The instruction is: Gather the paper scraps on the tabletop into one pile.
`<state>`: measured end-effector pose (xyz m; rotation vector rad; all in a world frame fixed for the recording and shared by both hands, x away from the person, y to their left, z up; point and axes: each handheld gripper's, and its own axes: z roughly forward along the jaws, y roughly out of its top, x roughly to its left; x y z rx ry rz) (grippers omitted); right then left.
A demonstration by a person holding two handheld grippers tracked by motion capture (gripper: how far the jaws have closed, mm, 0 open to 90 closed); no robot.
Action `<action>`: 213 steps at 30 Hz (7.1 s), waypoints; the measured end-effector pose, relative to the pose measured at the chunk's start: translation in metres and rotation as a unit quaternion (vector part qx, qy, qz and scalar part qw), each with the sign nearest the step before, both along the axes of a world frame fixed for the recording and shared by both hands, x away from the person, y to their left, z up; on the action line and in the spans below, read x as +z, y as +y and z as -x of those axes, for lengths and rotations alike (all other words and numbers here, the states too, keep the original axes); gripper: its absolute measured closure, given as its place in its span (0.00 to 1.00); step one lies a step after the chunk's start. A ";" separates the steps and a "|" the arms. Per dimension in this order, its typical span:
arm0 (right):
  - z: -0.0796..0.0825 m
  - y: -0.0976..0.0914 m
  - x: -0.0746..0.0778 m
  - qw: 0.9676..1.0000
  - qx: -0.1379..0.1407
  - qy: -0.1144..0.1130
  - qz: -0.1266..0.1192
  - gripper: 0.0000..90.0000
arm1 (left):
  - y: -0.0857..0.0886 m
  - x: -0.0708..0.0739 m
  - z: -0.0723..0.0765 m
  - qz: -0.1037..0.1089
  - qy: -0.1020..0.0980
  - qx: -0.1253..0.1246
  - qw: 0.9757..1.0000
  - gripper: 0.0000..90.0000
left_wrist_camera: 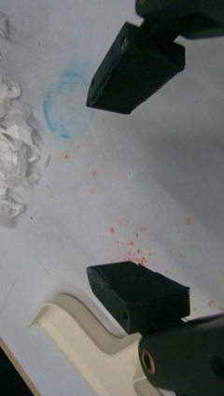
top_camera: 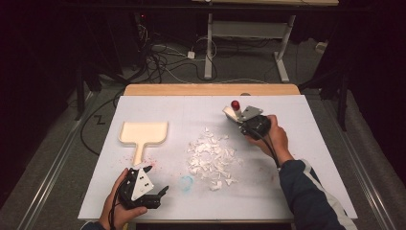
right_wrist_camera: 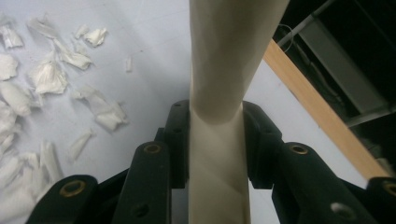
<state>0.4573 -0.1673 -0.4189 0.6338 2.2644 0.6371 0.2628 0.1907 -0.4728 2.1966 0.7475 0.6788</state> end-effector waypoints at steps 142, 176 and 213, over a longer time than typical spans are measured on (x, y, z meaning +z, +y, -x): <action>0.083 -0.028 0.029 0.973 0.179 0.054 -0.136 0.75 | -0.005 -0.001 -0.008 -0.037 0.025 0.026 0.999 0.18; 0.131 0.058 0.005 0.989 0.024 0.083 -0.119 0.75 | -0.013 -0.004 -0.008 -0.035 0.032 0.014 0.999 0.18; 0.173 -0.045 0.021 0.967 0.151 0.176 -0.104 0.76 | -0.010 -0.002 -0.004 -0.041 0.028 0.018 0.999 0.18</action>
